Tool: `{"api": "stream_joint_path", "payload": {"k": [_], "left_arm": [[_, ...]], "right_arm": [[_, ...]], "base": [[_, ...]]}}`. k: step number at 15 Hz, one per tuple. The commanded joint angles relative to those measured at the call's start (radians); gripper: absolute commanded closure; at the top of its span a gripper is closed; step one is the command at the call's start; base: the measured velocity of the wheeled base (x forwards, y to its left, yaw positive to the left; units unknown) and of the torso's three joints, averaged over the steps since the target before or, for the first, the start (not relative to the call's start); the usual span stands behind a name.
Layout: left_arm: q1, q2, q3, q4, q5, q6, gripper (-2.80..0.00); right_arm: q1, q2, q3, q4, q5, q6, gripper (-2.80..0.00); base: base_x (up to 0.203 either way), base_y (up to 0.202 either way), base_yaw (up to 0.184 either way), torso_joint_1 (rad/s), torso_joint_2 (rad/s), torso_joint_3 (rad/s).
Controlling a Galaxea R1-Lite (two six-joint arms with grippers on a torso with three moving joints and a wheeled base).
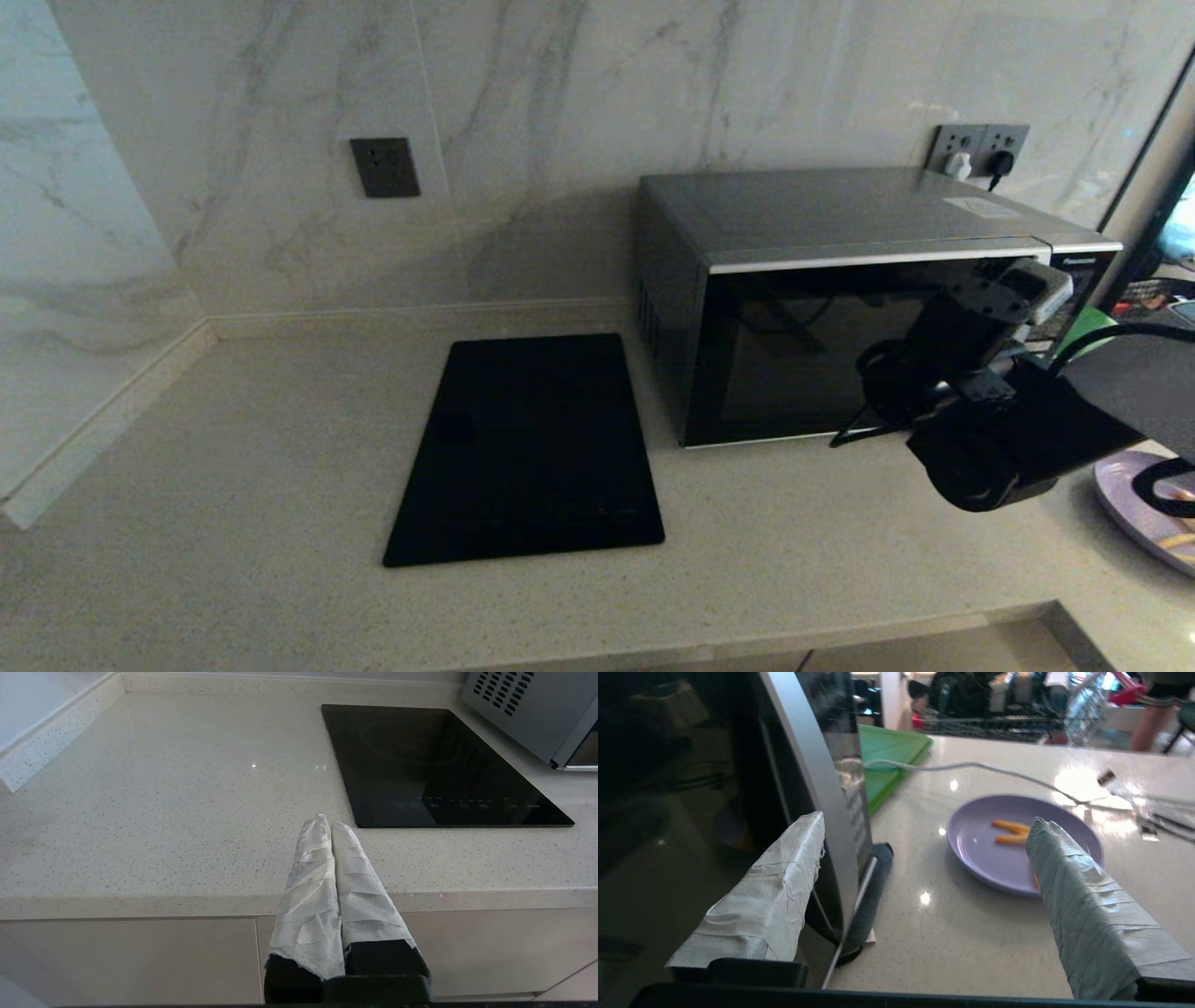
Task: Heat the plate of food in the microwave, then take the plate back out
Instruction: Open the microwave oven
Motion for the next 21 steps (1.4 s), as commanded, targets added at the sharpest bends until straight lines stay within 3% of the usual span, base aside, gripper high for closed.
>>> {"api": "stream_joint_path", "payload": {"k": [1, 13, 21], "left_arm": [[0.0, 0.002, 0.0, 0.0, 0.001, -0.001, 0.0], [0.0, 0.002, 0.0, 0.0, 0.001, -0.001, 0.0], [0.0, 0.002, 0.0, 0.0, 0.001, -0.001, 0.0]], "right_arm": [[0.0, 0.059, -0.001, -0.054, -0.038, -0.003, -2.8], [-0.072, 0.221, -0.164, -0.087, -0.03, -0.061, -2.8], [-0.095, 0.243, -0.189, -0.092, 0.005, -0.068, -2.8]], "base": [[0.0, 0.0, 0.0, 0.0, 0.0, 0.0], [0.0, 0.0, 0.0, 0.0, 0.0, 0.0], [0.0, 0.0, 0.0, 0.0, 0.0, 0.0]]}}
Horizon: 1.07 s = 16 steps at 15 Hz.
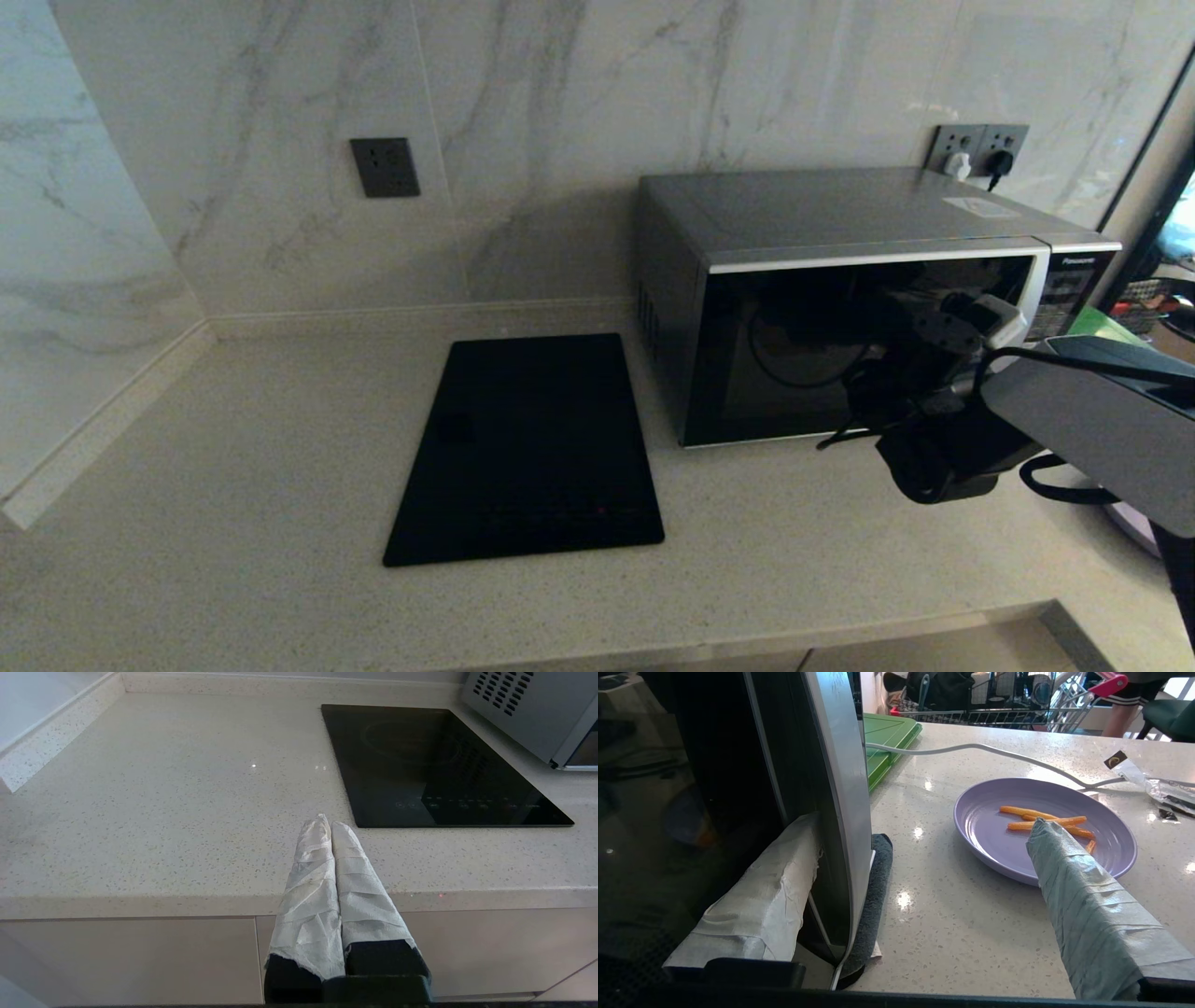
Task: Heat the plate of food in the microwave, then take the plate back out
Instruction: Open the microwave oven
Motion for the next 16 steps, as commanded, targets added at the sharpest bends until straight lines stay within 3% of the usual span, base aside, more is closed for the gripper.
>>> {"api": "stream_joint_path", "payload": {"k": [1, 6, 7, 16], "left_arm": [[0.0, 0.002, 0.0, 0.0, 0.0, -0.001, 0.0], [0.0, 0.002, 0.0, 0.0, 0.0, -0.001, 0.0], [0.0, 0.002, 0.0, 0.0, 0.0, -0.001, 0.0], [0.0, 0.002, 0.0, 0.0, 0.0, -0.001, 0.0]], "right_arm": [[0.0, 0.001, -0.001, -0.008, -0.007, -0.003, -2.8], [-0.003, 0.001, -0.007, -0.008, -0.007, -0.003, -2.8], [-0.003, 0.001, -0.007, -0.008, -0.007, -0.002, 0.0], [-0.003, -0.005, -0.005, -0.008, -0.007, -0.003, 0.0]], "base": [[0.0, 0.0, 0.0, 0.0, 0.0, 0.0], [0.0, 0.0, 0.0, 0.0, 0.0, 0.0], [0.0, 0.0, 0.0, 0.0, 0.0, 0.0], [0.0, 0.0, 0.0, 0.0, 0.0, 0.0]]}}
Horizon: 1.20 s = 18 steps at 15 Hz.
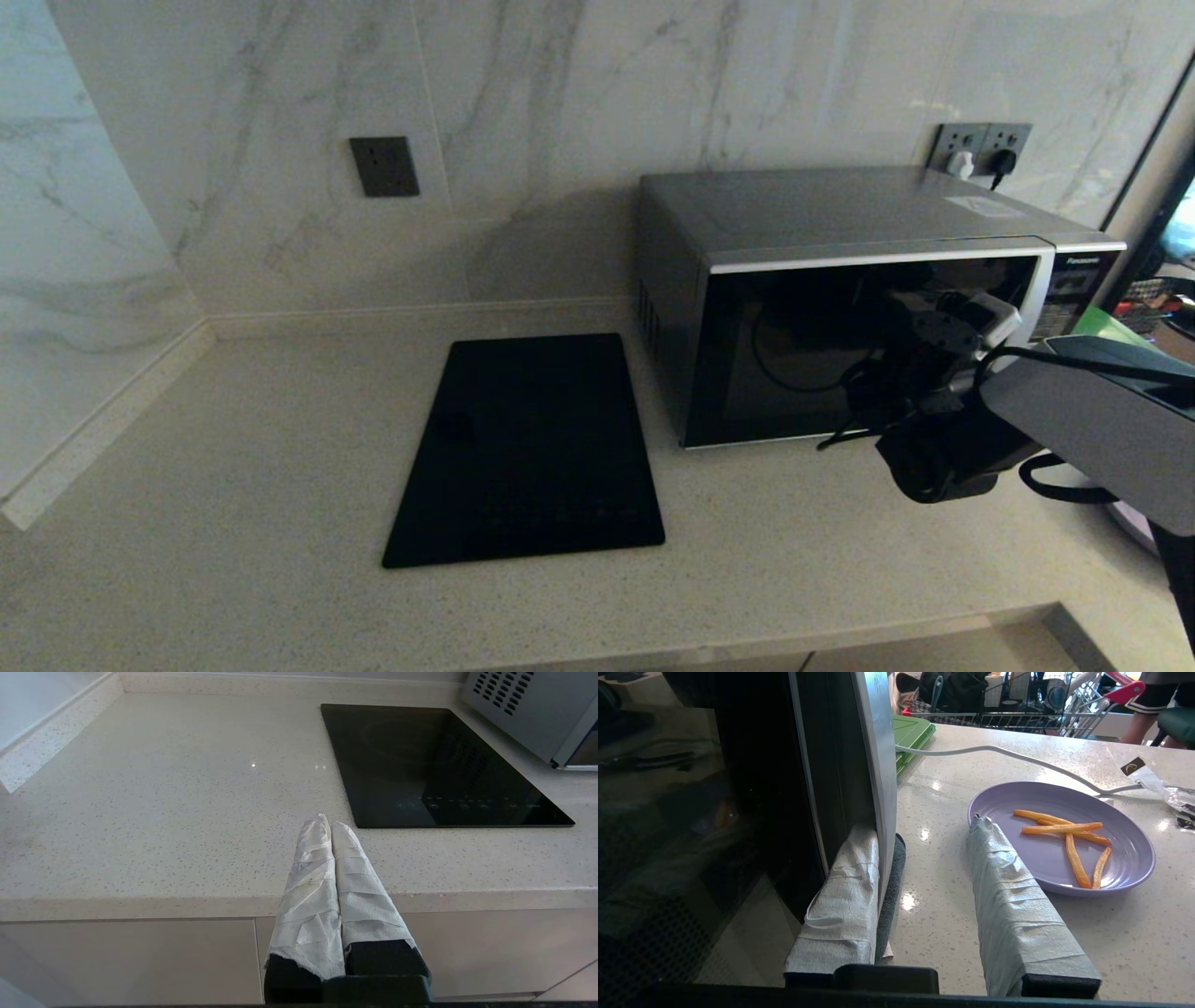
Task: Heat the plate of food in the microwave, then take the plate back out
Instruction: Open the microwave oven
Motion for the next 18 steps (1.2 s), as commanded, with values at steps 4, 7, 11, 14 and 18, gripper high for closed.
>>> {"api": "stream_joint_path", "payload": {"k": [4, 7, 11, 14, 18], "left_arm": [[0.0, 0.002, 0.0, 0.0, 0.001, -0.001, 0.0], [0.0, 0.002, 0.0, 0.0, 0.001, -0.001, 0.0], [0.0, 0.002, 0.0, 0.0, 0.001, -0.001, 0.0], [0.0, 0.002, 0.0, 0.0, 0.001, -0.001, 0.0], [0.0, 0.002, 0.0, 0.0, 0.001, -0.001, 0.0]], "right_arm": [[0.002, -0.008, 0.003, -0.015, -0.016, 0.001, 0.0], [0.003, -0.016, 0.013, -0.032, -0.018, 0.0, 0.0], [0.016, -0.044, 0.064, -0.05, -0.019, 0.001, 0.0], [0.037, -0.065, 0.108, -0.063, -0.022, 0.001, 0.0], [0.054, -0.074, 0.146, -0.08, -0.023, 0.004, 0.0]], "base": [[0.0, 0.0, 0.0, 0.0, 0.0, 0.0], [0.0, 0.0, 0.0, 0.0, 0.0, 0.0], [0.0, 0.0, 0.0, 0.0, 0.0, 0.0], [0.0, 0.0, 0.0, 0.0, 0.0, 0.0], [0.0, 0.0, 0.0, 0.0, 0.0, 0.0]]}}
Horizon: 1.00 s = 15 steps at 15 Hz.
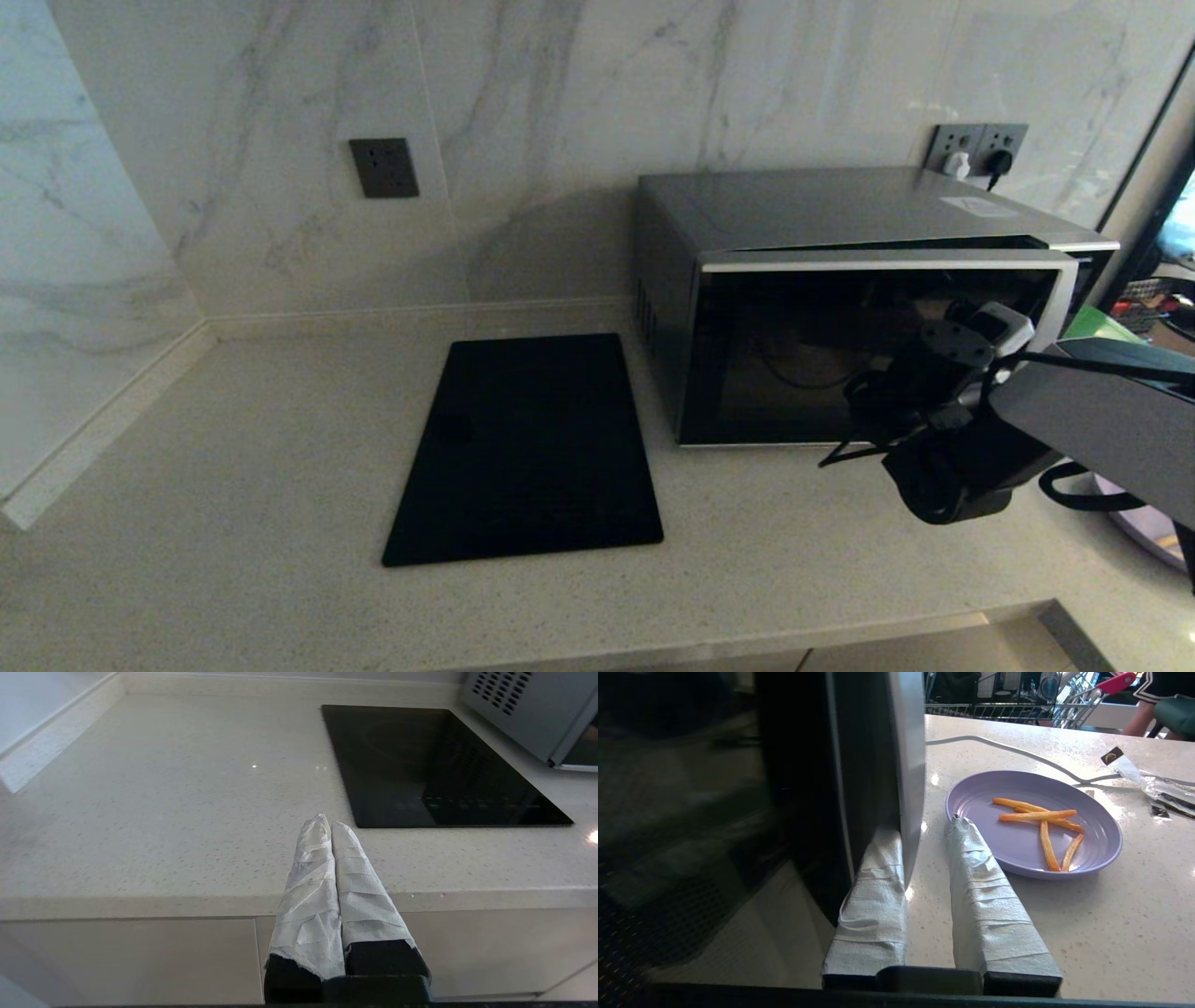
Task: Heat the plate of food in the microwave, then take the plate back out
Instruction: Open the microwave oven
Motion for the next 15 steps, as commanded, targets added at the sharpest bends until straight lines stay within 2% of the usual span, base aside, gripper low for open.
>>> {"api": "stream_joint_path", "payload": {"k": [1, 11, 15], "left_arm": [[0.0, 0.002, 0.0, 0.0, 0.0, -0.001, 0.0], [0.0, 0.002, 0.0, 0.0, 0.0, -0.001, 0.0], [0.0, 0.002, 0.0, 0.0, 0.0, -0.001, 0.0]], "right_arm": [[0.011, -0.014, 0.014, -0.008, -0.006, 0.0, 0.0], [0.116, -0.024, 0.048, -0.008, -0.004, 0.004, 0.0], [0.178, -0.114, 0.091, -0.008, -0.004, 0.001, 0.0]], "base": [[0.0, 0.0, 0.0, 0.0, 0.0, 0.0], [0.0, 0.0, 0.0, 0.0, 0.0, 0.0], [0.0, 0.0, 0.0, 0.0, 0.0, 0.0]]}}
